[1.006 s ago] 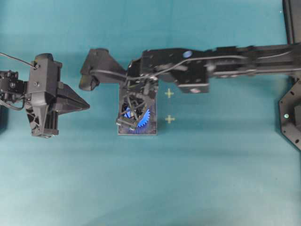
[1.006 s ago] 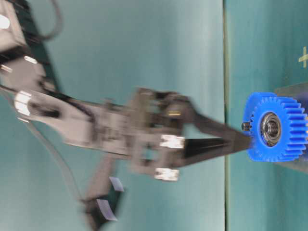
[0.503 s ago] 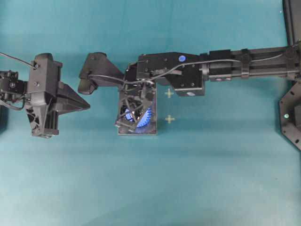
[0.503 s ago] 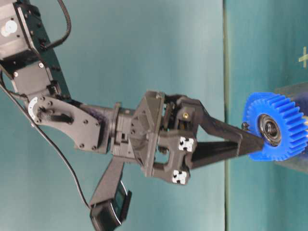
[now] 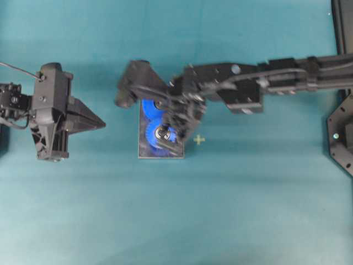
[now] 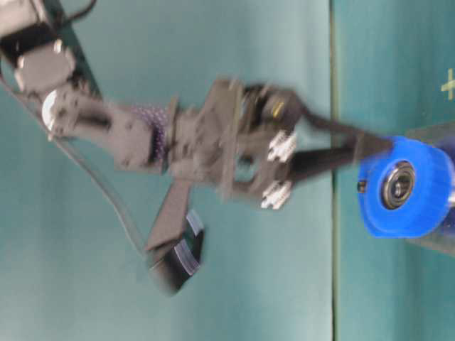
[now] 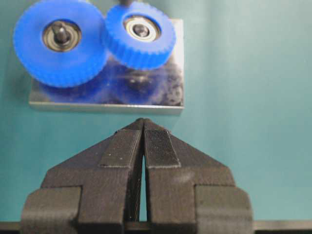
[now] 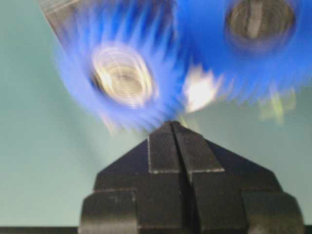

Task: Fit the small gear onto the shaft.
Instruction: 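Lower the small gear onto the shaft, adjusting to mesh with large gear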

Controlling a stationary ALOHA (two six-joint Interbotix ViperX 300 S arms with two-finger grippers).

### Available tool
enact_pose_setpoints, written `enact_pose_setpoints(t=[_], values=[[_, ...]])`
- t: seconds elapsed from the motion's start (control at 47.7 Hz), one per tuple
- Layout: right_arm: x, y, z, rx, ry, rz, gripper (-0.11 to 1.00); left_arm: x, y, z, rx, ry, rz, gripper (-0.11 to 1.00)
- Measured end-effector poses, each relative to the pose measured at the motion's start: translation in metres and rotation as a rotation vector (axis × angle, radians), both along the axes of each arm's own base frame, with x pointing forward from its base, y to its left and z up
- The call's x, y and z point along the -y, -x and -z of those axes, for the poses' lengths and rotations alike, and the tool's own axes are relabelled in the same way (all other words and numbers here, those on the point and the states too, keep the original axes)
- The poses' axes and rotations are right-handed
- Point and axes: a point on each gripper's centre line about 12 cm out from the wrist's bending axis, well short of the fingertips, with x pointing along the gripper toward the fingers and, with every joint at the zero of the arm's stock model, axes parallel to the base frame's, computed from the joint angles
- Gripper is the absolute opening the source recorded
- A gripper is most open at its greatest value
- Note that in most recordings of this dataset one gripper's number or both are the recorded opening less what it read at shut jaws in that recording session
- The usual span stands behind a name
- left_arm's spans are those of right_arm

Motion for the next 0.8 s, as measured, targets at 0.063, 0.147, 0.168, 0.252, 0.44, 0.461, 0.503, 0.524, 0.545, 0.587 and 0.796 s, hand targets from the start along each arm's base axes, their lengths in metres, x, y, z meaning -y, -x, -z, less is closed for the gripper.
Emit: enact_pose_setpoints(t=[0.063, 0.147, 0.168, 0.252, 0.44, 0.461, 0.503, 0.524, 0.545, 0.587, 0.796], values=[[-0.006, 0.000, -0.007, 0.026, 0.001, 0.010, 0.01, 0.000, 0.000, -0.001, 0.003, 0.000, 0.000, 0.00], [-0.008, -0.004, -0.017, 0.084, 0.008, 0.009, 0.01, 0.000, 0.000, -0.001, 0.006, 0.000, 0.000, 0.00], [-0.008, -0.005, -0.018, 0.095, 0.009, 0.011, 0.01, 0.000, -0.001, -0.001, 0.008, 0.000, 0.000, 0.00], [0.000, -0.012, -0.022, 0.146, 0.022, 0.021, 0.01, 0.000, -0.001, -0.001, 0.012, 0.000, 0.000, 0.00], [0.021, -0.030, -0.020, 0.193, 0.032, 0.064, 0.01, 0.000, -0.002, -0.002, 0.020, 0.000, 0.000, 0.00], [0.022, -0.031, -0.019, 0.193, 0.032, 0.067, 0.01, 0.000, -0.002, -0.002, 0.020, 0.000, 0.000, 0.00], [0.025, -0.035, -0.018, 0.196, 0.032, 0.070, 0.01, 0.000, -0.002, -0.001, 0.020, 0.001, 0.000, 0.00], [0.025, -0.037, -0.017, 0.196, 0.032, 0.070, 0.01, 0.000, -0.002, -0.002, 0.021, 0.001, 0.000, 0.00], [0.025, -0.038, -0.017, 0.197, 0.033, 0.067, 0.01, 0.000, -0.002, -0.001, 0.021, 0.001, -0.001, 0.00], [0.024, -0.042, -0.015, 0.202, 0.034, 0.061, 0.01, 0.000, -0.002, -0.001, 0.021, 0.001, 0.000, 0.00], [0.024, -0.045, -0.011, 0.190, 0.033, 0.055, 0.01, 0.000, -0.002, -0.001, 0.021, 0.002, 0.000, 0.00]])
